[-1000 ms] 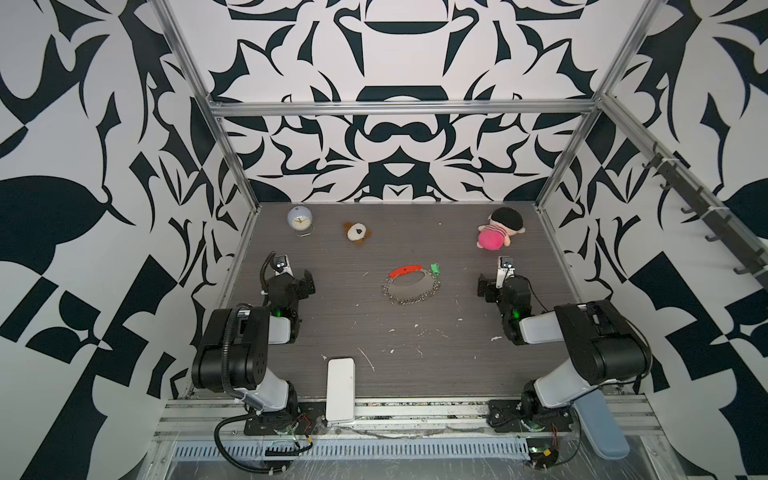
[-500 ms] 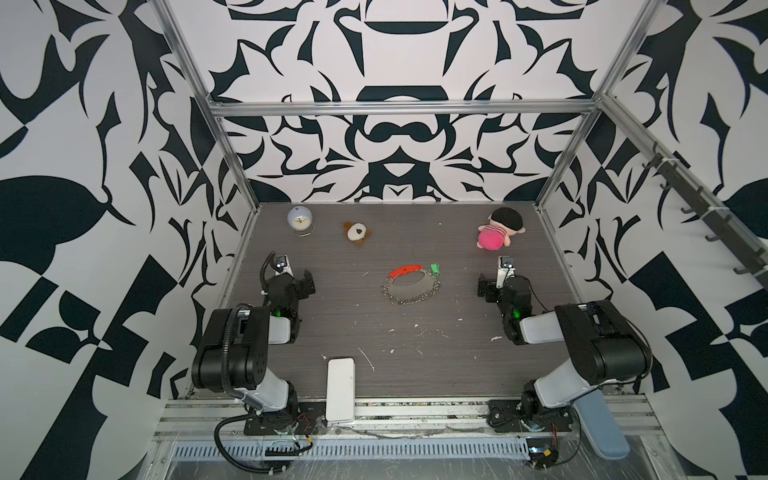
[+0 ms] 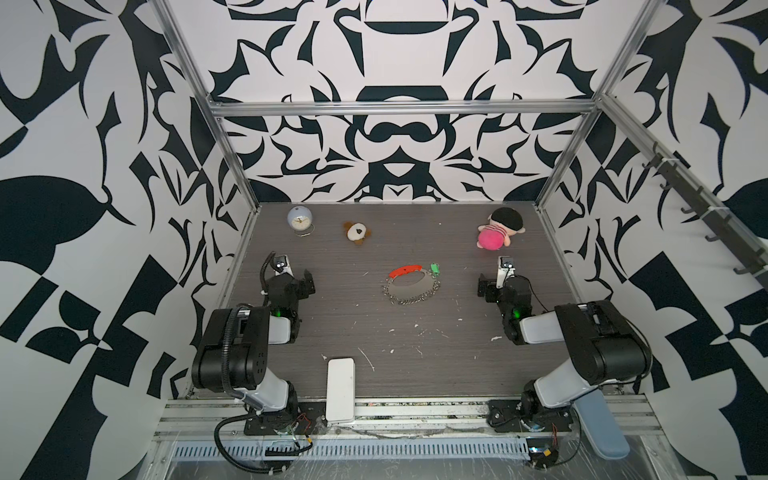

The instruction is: Put the keys on the keyring

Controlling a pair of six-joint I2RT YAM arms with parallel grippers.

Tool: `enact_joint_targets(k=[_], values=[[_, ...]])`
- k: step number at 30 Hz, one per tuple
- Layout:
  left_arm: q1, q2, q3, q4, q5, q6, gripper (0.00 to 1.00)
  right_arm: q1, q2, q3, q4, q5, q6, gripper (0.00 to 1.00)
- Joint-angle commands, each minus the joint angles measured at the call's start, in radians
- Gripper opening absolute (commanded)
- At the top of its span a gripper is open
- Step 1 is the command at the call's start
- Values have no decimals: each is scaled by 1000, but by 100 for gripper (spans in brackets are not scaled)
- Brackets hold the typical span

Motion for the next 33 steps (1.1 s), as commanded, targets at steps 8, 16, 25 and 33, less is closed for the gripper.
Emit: enact_joint_targets(k=[8,16,25,33], values=[[5,-8,23,6,3,-5,100,-4,-13,11,31,-2,0,100],[5,-13,16,11,4,-8,100,-5,-13,10,33,-2,0,100],[-1,-13,10,23,3,-3,100,-3,-16,-5,59,-35,-4,100],[-6,-24,-19,79,0,-1,100,7,-14,-78,195,-50,-18,100]])
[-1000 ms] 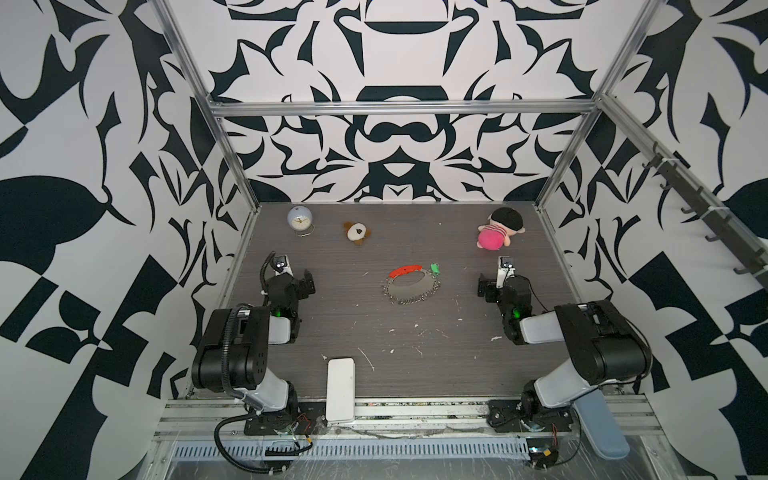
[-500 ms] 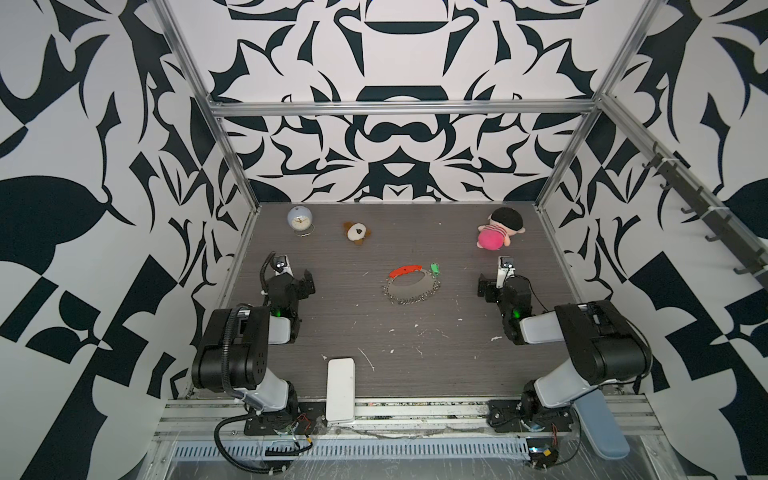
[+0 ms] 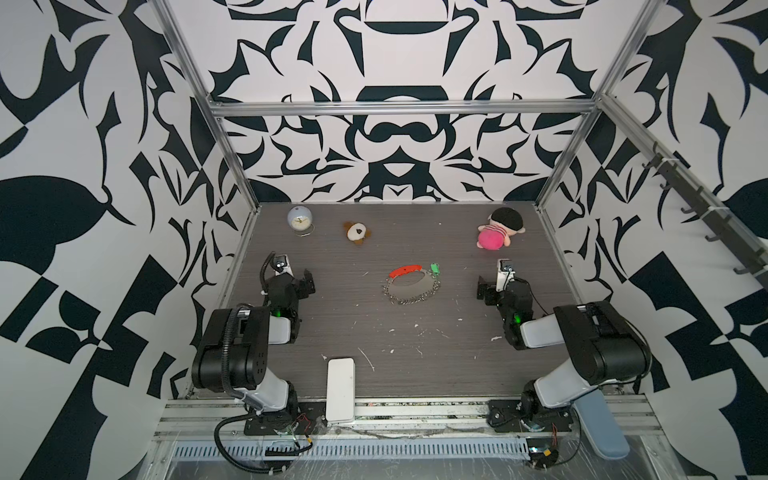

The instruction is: Put the keys on the keyring

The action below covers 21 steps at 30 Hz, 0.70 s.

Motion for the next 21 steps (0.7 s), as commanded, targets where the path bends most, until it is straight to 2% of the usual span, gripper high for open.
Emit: enact_joint_targets(k=[1,4,6,10,11,14,17,19,20,21], values=[[-4,-37,-19,60,-7,-2,100,10,-14,-21,115,0,-18,100],[-38,-146,-13,-58,-100,-5,100,64,-56,-37,127,134,-44,100],[-60,-258,65,-333,-183,-57,100,118,-129,-26,59,222,-81,100],[-106,-435,184,-595,-182,-107,100,216,-261,60,-203,330,-121,100],[-123,-483,248,-726,-165,-154,100,232,-292,96,-278,350,-109,100],[-127,-558,417,-1025,-107,-331,100,243,-380,246,-586,427,96,100],[-126,-550,538,-1222,-76,-393,100,242,-436,424,-998,493,412,100],[-126,-529,578,-1330,-138,-468,100,240,-445,431,-1064,540,557,100],[-124,-518,588,-1386,-172,-531,100,227,-445,410,-1058,520,602,100],[-109,-507,591,-1424,-151,-579,100,202,-443,386,-1032,437,587,100]])
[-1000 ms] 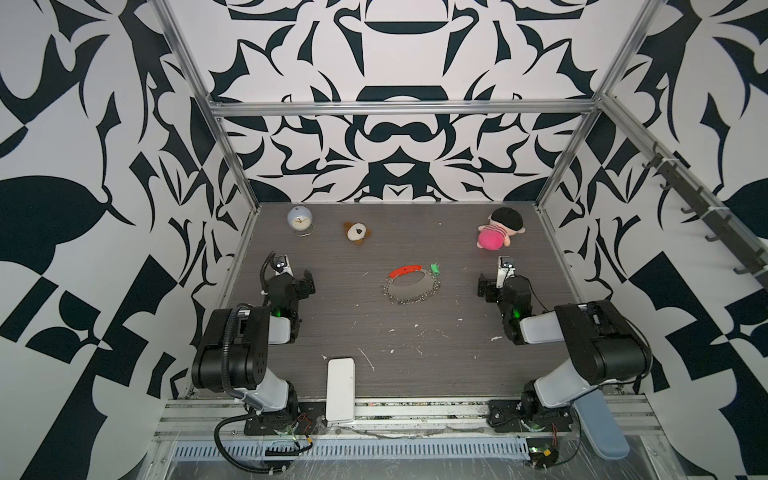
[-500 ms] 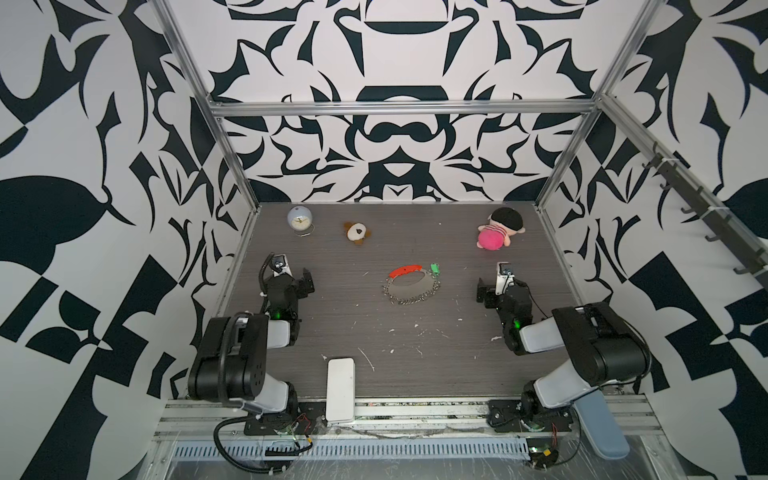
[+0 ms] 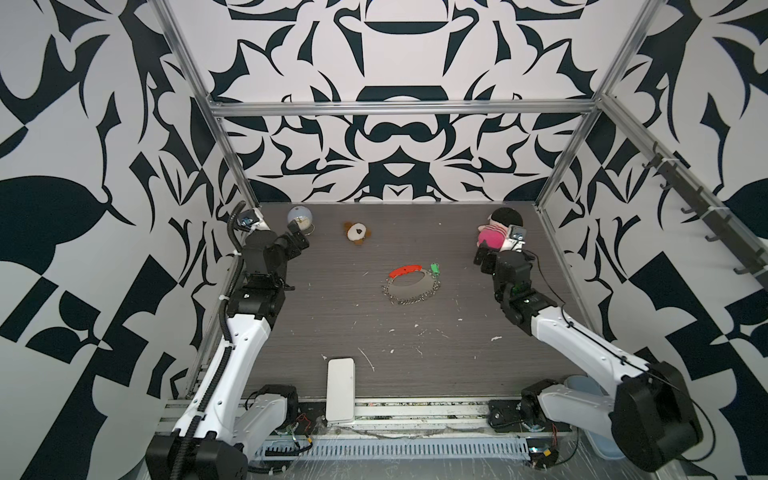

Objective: Put the keys on the keyring
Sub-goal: 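Reach the left gripper over the metal keyring plate while the right arm lifts slightly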

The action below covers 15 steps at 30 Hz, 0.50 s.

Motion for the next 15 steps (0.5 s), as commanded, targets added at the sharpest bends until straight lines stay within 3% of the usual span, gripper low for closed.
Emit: enact_joint_targets(k=[1,3,6,8,11,15], values=[[44,46,-1,-306,63,-194,100,-38,8,-49,-199,-50,210,100],[89,63,-4,-262,226,-268,100,-38,28,-75,-198,-101,222,97],[87,96,-4,-191,351,-293,100,-21,45,-146,-103,-166,217,91],[50,115,-12,-149,371,-300,100,6,48,-222,24,-171,192,90],[-108,139,-25,-93,256,-259,100,9,42,-250,134,-264,176,91],[-367,245,6,-48,55,-138,100,16,94,-282,275,-269,212,87]])
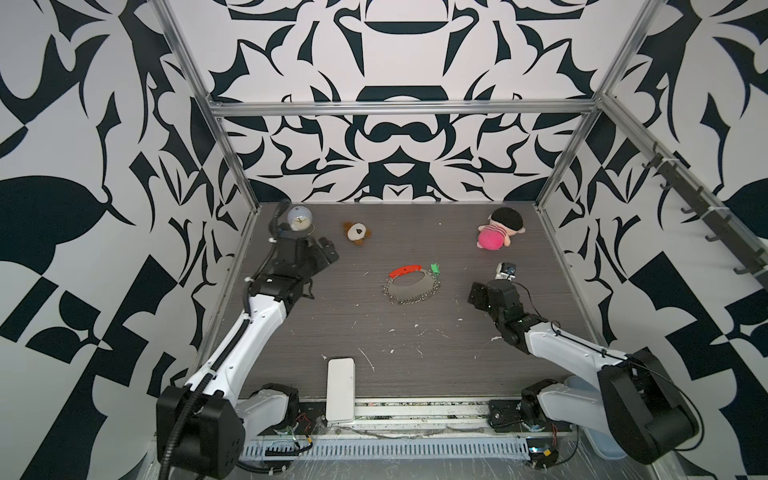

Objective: Put the keys on the keyring
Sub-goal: 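Reach the left gripper over the metal keyring plate while the right arm lifts slightly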

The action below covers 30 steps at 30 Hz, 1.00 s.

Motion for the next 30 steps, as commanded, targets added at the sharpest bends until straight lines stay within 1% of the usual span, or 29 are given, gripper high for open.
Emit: enact_joint_targets(k=[1,3,5,7,9,10,12,13,14,15,16,20,21,23,26,30], values=[[-158,103,17,74,-144,103,100,5,41,-27,252,-12,42,85],[-250,178,15,163,-170,218,99,5,61,-69,331,35,73,82],[-329,235,21,236,-175,331,99,5,59,-111,393,83,78,80],[-387,285,33,279,-150,416,99,5,34,-133,398,98,81,79],[-410,336,60,302,-67,462,97,3,3,-126,345,94,86,79],[-412,364,73,313,-1,482,92,3,-9,-118,319,92,86,78],[-412,417,110,315,92,539,88,3,-19,-111,293,96,86,77],[-411,448,136,309,138,590,81,4,-22,-110,292,102,86,76],[-411,476,160,292,168,635,78,4,-22,-111,292,105,85,75],[-411,510,202,266,199,676,72,3,-21,-108,294,108,82,75],[-411,551,252,227,213,711,69,4,-20,-108,296,109,77,75],[-411,707,477,32,256,735,55,3,-17,-96,286,123,68,73],[-409,747,542,-27,275,729,51,4,-17,-94,285,123,68,73],[-411,814,637,-99,273,675,49,3,-17,-91,285,117,70,72],[-411,868,687,-113,298,590,43,4,-17,-89,279,109,73,71],[-411,896,674,-78,326,468,43,4,-19,-92,278,130,73,70]])
